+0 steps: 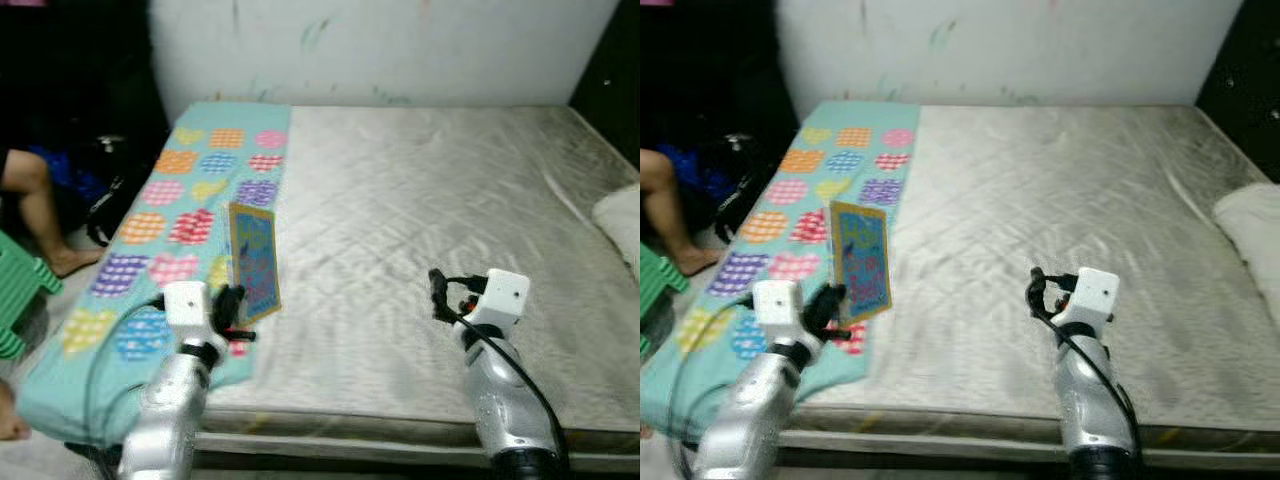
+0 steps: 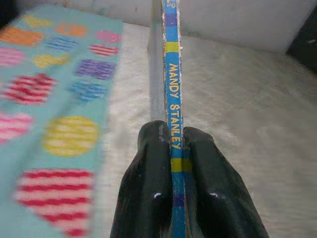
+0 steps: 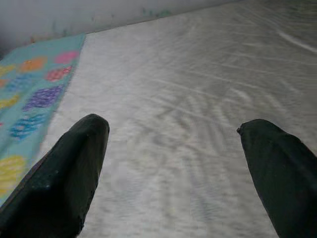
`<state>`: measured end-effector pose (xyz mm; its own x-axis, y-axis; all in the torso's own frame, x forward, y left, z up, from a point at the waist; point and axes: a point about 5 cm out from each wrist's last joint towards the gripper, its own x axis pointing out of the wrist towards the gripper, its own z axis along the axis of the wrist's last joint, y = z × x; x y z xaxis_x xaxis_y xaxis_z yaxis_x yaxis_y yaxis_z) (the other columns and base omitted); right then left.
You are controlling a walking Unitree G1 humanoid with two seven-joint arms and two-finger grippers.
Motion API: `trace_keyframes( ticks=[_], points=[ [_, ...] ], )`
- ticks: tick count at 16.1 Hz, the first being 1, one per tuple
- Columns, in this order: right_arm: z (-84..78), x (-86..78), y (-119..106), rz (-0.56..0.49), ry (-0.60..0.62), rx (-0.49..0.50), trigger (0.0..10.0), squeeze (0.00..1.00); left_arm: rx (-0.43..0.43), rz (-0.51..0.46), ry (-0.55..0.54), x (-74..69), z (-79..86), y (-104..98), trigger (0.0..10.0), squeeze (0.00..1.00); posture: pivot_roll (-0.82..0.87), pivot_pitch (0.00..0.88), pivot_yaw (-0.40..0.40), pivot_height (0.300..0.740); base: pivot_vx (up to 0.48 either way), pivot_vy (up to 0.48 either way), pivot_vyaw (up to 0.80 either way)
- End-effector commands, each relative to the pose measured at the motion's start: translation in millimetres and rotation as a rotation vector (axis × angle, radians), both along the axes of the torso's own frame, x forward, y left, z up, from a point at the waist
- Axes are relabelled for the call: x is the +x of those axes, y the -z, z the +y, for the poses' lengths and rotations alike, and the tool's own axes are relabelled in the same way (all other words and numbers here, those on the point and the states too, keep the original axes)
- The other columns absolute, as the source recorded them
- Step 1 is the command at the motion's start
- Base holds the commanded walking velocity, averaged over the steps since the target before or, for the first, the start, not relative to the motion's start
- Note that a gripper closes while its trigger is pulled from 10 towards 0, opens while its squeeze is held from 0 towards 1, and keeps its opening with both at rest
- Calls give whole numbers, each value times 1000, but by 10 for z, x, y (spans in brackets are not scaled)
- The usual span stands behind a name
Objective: Clean up the room
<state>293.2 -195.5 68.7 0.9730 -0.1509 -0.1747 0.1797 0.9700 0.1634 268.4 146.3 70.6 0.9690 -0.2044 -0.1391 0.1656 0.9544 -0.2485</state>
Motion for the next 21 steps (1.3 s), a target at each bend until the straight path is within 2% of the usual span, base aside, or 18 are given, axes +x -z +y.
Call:
trace_keyframes(
  ticks=[1,5,21],
  points=[
    [11,32,-54,-23,4,4,10000,0,17,-53,12,38,7,-104,10000,0,-127,0,20,740,0,-356,0],
    [9,38,-57,-27,5,1,10000,0,19,-59,14,40,-9,-100,10000,0,-131,0,22,740,0,-349,-617],
    [65,63,-63,-42,-49,-37,10000,0,-22,-128,7,82,-24,-203,10000,0,-127,0,18,740,0,0,0]
  ],
)
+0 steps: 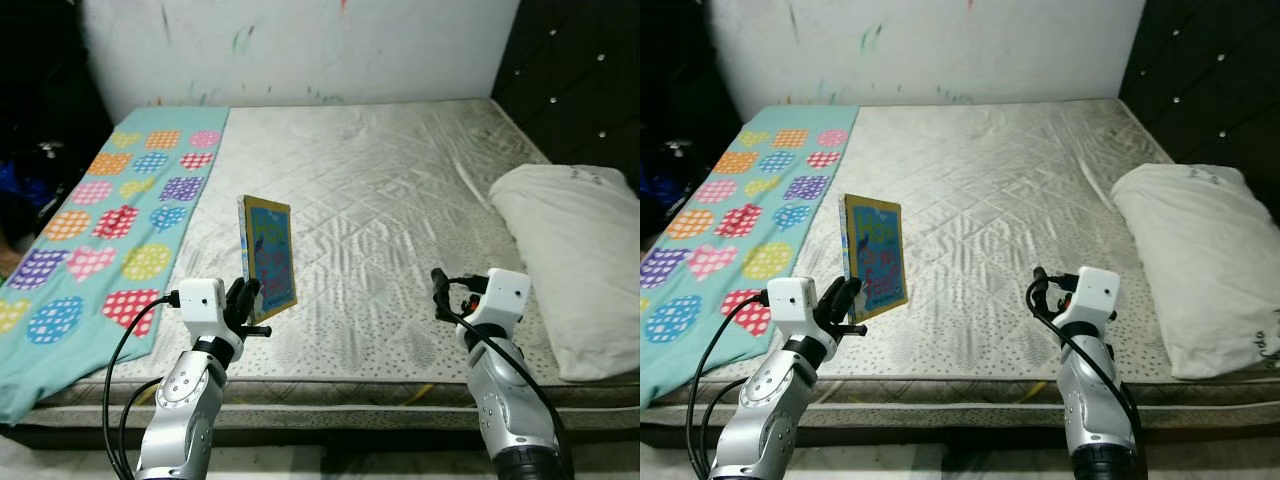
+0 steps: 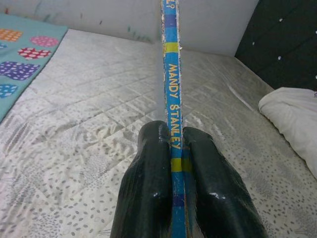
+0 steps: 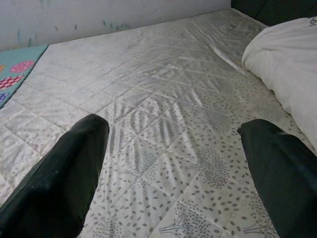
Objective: Clean up the room
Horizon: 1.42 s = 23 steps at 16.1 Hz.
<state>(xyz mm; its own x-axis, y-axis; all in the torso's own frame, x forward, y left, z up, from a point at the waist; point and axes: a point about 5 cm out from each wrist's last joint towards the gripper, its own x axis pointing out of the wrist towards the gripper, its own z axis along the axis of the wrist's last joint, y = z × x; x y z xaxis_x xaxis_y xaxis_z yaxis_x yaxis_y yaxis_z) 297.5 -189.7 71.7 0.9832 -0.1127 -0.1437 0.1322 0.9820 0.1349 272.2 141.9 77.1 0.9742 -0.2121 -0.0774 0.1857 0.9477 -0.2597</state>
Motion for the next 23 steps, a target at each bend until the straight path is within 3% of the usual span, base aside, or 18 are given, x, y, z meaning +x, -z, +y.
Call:
trace_keyframes(
  ticks=[1,11,15,18,20,23],
  points=[
    [11,20,-36,-19,-8,-7,10000,0,-6,-73,6,46,15,-147,10000,0,-128,0,20,740,277,0,0],
    [22,26,-49,-31,-43,-8,10000,0,-11,-61,-11,53,8,-126,10000,0,-130,0,18,740,321,0,0],
    [-9,-49,-50,-45,-70,-26,10000,0,25,-30,-66,-7,130,-59,10000,0,-110,0,25,740,0,0,0],
    [-124,-194,55,-20,-32,-44,10000,0,54,-1,-112,-113,214,18,10000,0,-100,0,34,740,0,0,0],
    [-98,-268,27,-43,-47,-46,10000,0,63,-3,-154,-154,308,0,10000,0,-106,0,40,740,0,0,0],
    [38,-319,-245,-175,-131,-75,10000,0,122,-62,-221,-235,544,-168,10000,0,-104,0,40,740,0,0,0]
  ],
)
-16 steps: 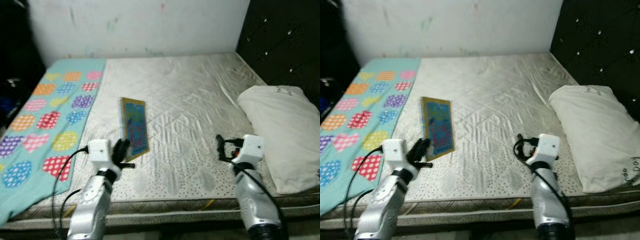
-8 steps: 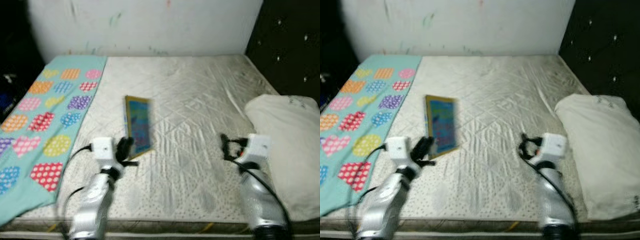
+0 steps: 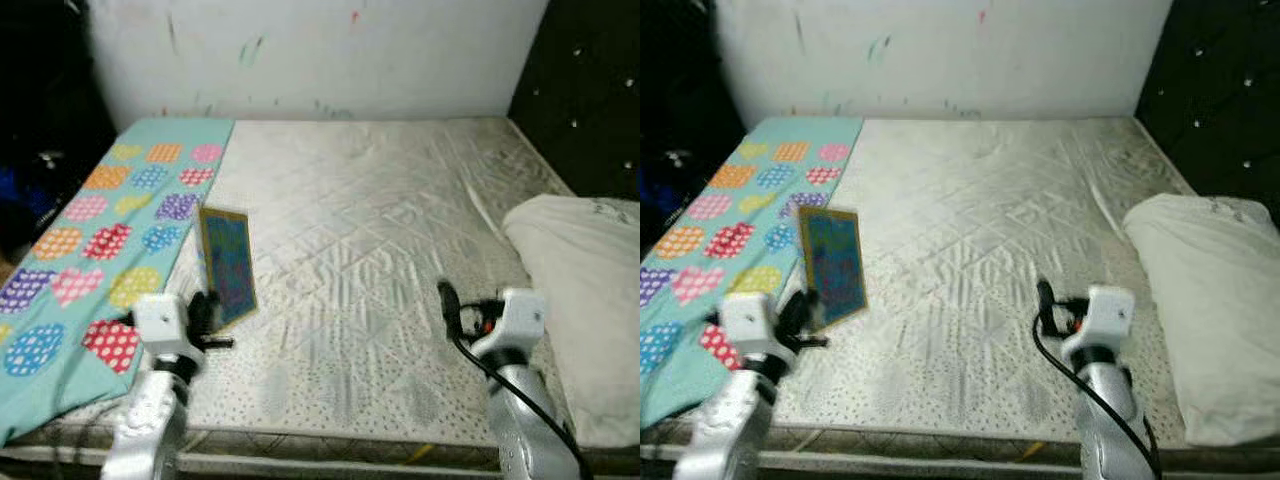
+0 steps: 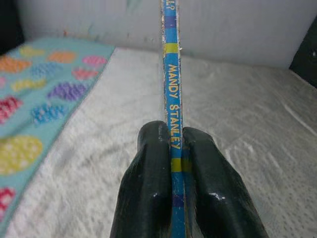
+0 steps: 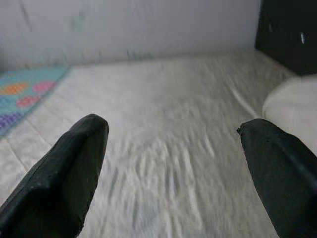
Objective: Clean up the room
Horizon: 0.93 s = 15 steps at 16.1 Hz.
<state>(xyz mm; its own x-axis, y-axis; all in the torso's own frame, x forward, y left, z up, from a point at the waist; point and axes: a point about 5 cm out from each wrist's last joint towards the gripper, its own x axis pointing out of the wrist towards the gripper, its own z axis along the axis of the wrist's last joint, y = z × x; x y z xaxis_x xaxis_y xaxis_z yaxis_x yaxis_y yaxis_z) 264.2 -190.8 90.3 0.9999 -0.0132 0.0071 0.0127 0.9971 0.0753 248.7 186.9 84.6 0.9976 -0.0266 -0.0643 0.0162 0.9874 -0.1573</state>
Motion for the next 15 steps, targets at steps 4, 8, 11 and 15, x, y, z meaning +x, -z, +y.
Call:
trace_keyframes(
  ticks=[4,8,11,15],
  points=[
    [37,116,-188,-130,-5,-45,10000,0,48,-41,-77,16,143,-91,10000,0,-85,0,23,740,0,0,0],
    [106,252,-239,-162,-59,-86,10000,0,42,-67,-57,119,36,-172,10000,0,-91,0,25,740,0,0,0],
    [39,284,-210,-155,-57,-107,10000,0,52,-86,-60,165,97,-213,10000,0,-88,0,15,740,0,0,0],
    [-126,227,-47,-65,-104,-227,10000,0,123,-107,-44,101,153,-277,10000,0,-64,0,-13,740,0,0,0]
  ],
)
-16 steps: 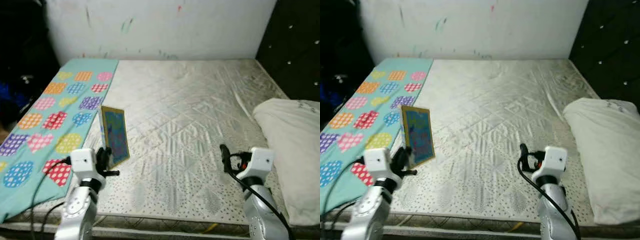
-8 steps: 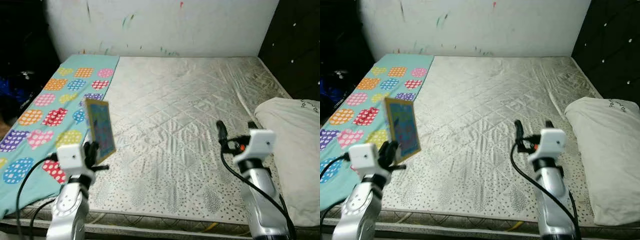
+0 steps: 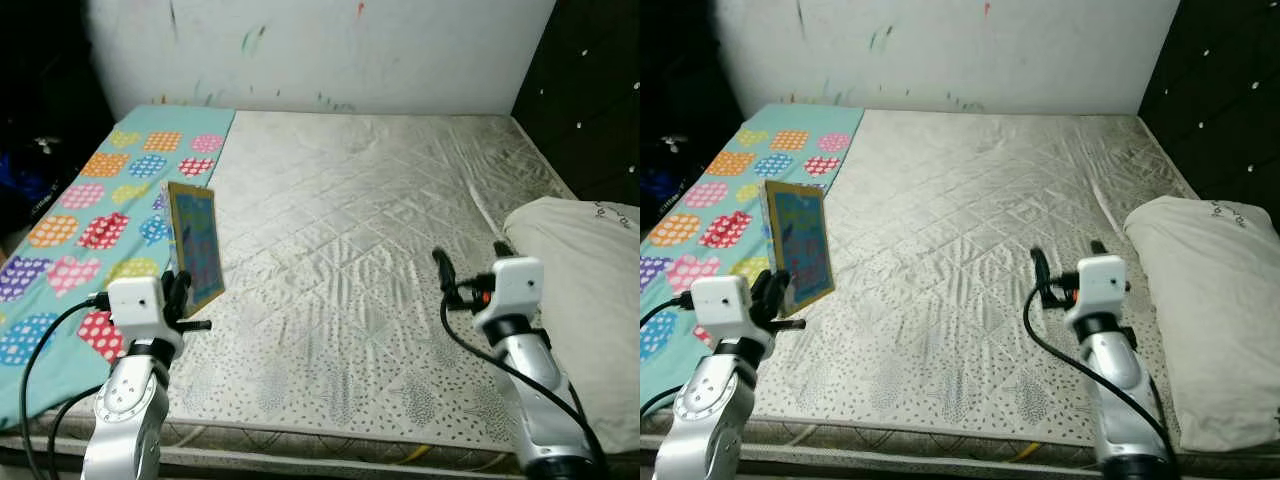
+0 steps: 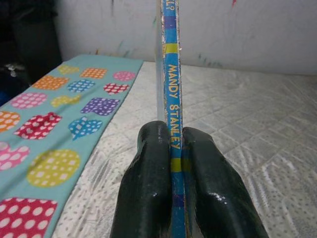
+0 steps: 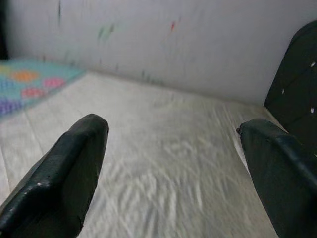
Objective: Clean up the room
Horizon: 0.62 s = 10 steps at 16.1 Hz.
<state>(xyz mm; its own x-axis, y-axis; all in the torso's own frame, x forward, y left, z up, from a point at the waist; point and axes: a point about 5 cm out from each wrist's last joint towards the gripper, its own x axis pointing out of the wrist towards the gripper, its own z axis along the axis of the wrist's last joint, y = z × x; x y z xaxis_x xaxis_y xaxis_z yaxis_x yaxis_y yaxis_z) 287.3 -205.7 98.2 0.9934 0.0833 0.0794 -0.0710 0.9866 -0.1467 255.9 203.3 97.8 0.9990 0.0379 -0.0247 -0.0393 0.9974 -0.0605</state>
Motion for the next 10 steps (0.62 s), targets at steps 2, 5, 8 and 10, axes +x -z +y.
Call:
trace_keyframes(
  ticks=[2,5,8,10],
  points=[
    [-47,-64,121,70,-10,-40,10000,0,28,-75,37,4,-49,-181,10000,0,-67,0,-16,740,0,0,0],
    [-171,-206,250,162,-7,-58,10000,0,25,-72,53,-44,-98,-182,10000,0,-73,0,-15,740,0,0,0],
    [-233,-305,336,248,21,25,10000,0,17,-51,58,-91,-110,-146,10000,0,-89,0,-15,740,0,0,0],
    [-203,-309,302,251,11,28,10000,0,16,-46,58,-122,-109,-141,10000,0,-91,0,-20,740,0,0,0]
  ],
)
